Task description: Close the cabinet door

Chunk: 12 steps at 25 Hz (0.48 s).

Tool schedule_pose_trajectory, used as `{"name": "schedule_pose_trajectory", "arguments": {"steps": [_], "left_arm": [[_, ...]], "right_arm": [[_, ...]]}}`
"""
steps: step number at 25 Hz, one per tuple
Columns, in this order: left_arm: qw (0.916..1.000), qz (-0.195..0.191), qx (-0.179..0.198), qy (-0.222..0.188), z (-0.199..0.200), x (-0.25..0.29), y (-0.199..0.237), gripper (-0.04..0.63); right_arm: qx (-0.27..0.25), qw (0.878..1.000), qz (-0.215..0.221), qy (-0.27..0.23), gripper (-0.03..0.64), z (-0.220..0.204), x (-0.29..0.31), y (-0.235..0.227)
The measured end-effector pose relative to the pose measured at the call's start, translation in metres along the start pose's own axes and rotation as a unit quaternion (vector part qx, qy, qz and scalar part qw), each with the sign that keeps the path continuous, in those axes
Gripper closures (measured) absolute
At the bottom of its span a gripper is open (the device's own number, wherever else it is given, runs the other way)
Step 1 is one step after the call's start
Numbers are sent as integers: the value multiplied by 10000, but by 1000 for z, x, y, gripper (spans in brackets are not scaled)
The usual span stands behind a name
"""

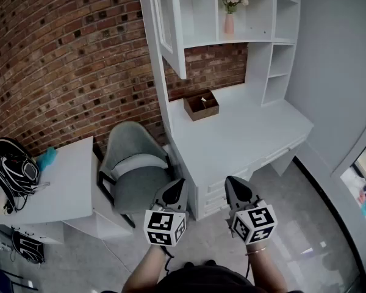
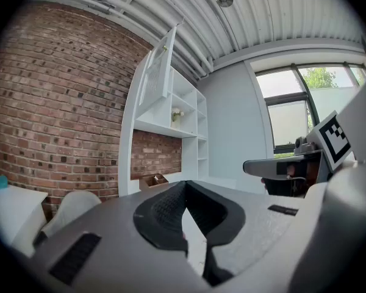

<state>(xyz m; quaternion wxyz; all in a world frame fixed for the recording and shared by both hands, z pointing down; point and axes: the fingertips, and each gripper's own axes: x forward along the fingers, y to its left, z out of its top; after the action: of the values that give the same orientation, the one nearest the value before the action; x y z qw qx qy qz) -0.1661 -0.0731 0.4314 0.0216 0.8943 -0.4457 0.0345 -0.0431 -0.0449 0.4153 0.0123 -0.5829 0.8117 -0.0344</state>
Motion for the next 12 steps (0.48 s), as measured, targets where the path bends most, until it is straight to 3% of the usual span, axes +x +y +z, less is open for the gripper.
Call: {"name": "schedule_pose_trajectory", "arguments": {"steps": [7, 12], "left_arm": [[9995, 36, -253, -178, -2, 0, -14, 586], [9989, 314, -86, -335, 24, 3, 0, 584]], "right_arm": [[27, 9995, 252, 196, 617, -16, -10, -8], [-7, 9991, 418, 67, 617, -1, -4, -14]]}}
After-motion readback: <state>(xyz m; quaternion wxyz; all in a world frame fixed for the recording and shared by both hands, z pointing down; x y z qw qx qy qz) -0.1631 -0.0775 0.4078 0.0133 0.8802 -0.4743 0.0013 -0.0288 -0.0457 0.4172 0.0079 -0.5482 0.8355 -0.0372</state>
